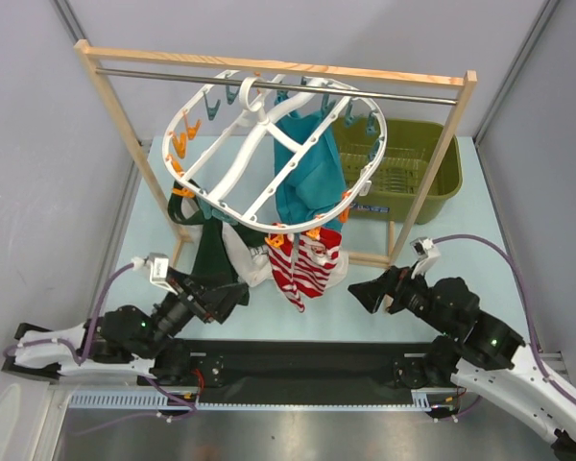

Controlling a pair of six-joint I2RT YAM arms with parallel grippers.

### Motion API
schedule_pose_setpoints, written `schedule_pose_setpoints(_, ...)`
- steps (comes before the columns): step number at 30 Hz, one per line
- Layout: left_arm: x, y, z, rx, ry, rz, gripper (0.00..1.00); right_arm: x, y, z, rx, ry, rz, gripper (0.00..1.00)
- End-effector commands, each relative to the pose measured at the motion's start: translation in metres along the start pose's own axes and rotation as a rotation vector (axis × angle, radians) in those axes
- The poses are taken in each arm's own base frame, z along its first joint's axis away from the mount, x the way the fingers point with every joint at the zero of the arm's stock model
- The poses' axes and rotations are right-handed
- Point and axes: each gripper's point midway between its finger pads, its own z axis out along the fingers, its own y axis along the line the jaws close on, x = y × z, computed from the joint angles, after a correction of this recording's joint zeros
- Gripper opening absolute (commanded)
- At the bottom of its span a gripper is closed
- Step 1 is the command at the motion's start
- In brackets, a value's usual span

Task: Clip the socks to the hanger
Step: Reset both arms

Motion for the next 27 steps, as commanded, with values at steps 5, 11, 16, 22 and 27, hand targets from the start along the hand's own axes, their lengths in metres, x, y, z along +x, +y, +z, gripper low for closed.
schedule_pose_setpoints(5,0.046,-0.004,0.003,0.188,-0.049,-0.167,0.90,0.015,-0.024,0.025,0.006,-0.103,0.078,1.00)
schedule_pose_setpoints(11,0.079,-0.013,0.003,0.335,-0.052,-0.160,0.92,0.029,-0.044,0.038,-0.005,-0.176,0.109,1.00)
schedule_pose_setpoints(16,0.122,-0.007,0.004,0.415,-0.030,-0.178,0.92,0.058,-0.070,0.053,0.033,-0.169,0.162,1.00)
schedule_pose_setpoints(22,0.155,0.004,0.005,0.391,0.071,-0.139,0.92,0.087,-0.091,0.057,0.084,-0.164,0.127,1.00)
schedule_pose_setpoints(27,0.163,0.003,0.003,0.397,0.111,-0.147,0.91,0.099,-0.090,0.054,0.116,-0.159,0.091,1.00)
